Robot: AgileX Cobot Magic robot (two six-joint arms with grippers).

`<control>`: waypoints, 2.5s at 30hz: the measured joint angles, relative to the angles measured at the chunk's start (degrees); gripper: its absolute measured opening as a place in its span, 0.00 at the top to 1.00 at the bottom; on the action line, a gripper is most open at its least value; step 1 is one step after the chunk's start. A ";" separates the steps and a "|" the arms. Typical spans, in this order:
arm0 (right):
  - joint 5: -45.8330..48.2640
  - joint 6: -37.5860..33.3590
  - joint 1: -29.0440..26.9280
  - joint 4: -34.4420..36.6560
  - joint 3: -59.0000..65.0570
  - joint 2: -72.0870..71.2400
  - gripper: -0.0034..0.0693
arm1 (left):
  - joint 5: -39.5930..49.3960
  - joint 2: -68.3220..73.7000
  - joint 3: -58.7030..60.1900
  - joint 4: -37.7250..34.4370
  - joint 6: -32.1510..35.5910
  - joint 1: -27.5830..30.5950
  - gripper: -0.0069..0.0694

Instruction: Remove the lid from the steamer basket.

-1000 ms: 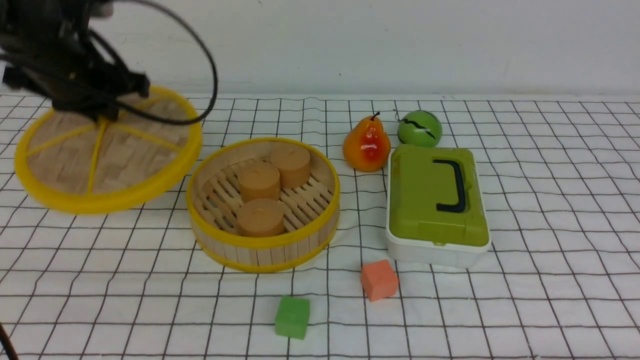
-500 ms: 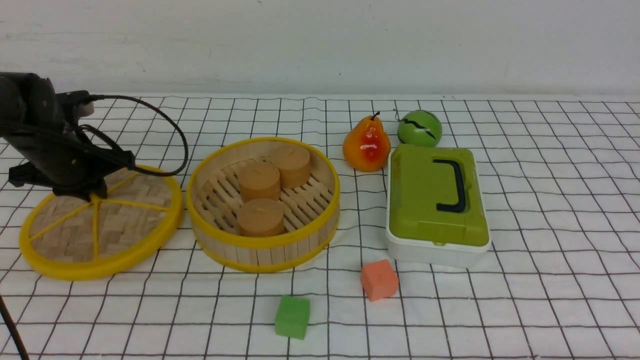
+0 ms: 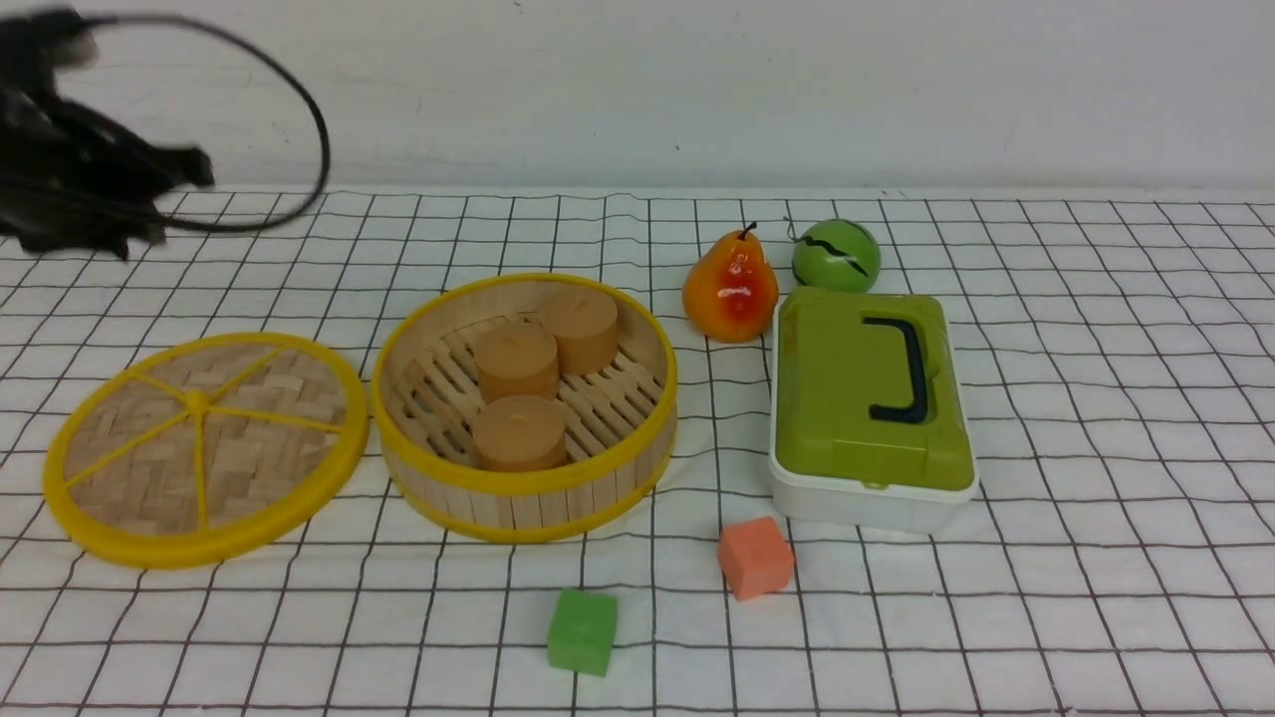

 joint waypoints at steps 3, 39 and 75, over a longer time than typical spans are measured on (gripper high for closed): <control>0.00 0.00 0.00 0.00 0.00 0.00 0.62 | -2.84 -9.43 1.64 -3.89 2.63 0.00 0.92; 0.00 0.00 0.00 0.00 0.00 0.00 0.62 | -29.47 -67.02 69.87 -26.25 37.33 -8.27 0.93; 0.00 0.00 0.00 0.00 0.00 0.00 0.62 | -14.15 -92.42 86.16 -5.44 6.59 -5.24 0.92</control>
